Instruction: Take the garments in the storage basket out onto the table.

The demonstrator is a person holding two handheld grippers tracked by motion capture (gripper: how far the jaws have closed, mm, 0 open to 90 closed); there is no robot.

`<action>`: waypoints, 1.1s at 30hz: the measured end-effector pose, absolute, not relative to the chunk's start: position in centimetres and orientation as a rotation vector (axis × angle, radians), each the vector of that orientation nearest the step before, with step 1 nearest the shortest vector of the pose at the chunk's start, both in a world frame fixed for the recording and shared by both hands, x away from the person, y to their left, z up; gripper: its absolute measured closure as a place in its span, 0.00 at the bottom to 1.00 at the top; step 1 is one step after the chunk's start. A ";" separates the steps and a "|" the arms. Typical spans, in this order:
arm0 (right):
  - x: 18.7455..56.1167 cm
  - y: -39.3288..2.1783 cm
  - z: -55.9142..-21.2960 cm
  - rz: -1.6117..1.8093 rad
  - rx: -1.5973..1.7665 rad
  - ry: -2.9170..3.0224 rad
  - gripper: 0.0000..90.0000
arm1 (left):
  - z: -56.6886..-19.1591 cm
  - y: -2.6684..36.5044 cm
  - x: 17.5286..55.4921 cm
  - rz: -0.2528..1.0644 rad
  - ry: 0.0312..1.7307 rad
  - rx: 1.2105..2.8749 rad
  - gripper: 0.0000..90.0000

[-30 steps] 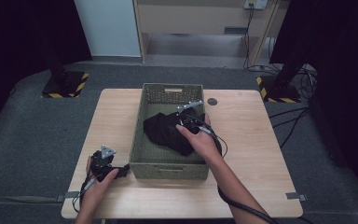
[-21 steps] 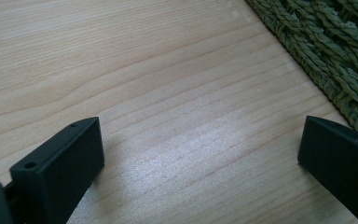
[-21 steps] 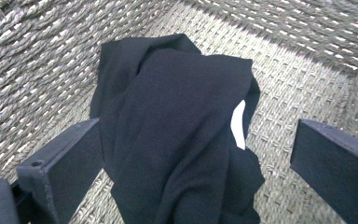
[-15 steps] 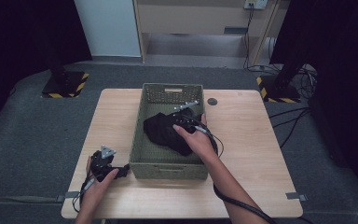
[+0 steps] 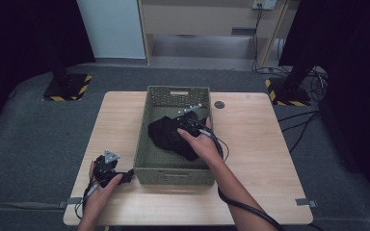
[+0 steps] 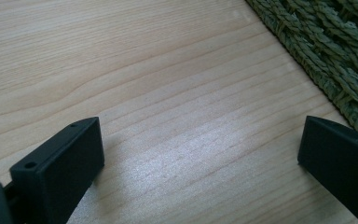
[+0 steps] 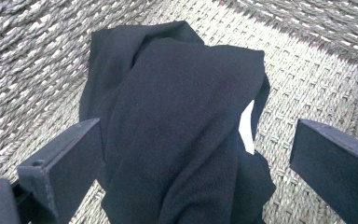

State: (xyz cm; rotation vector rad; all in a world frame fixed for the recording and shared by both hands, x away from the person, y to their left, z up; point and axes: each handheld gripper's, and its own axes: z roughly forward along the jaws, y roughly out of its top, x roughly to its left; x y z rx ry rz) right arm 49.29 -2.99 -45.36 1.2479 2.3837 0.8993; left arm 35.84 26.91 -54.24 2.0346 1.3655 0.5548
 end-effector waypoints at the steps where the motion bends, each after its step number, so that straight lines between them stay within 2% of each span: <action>1: 49.3 -3.0 -45.4 0.898 1.248 2.383 0.03 | -54.2 26.9 35.8 0.555 1.365 2.034 0.00; 33: 50.4 -0.8 -47.6 0.827 1.262 2.447 0.04 | -54.2 26.9 35.8 0.555 1.366 2.033 0.00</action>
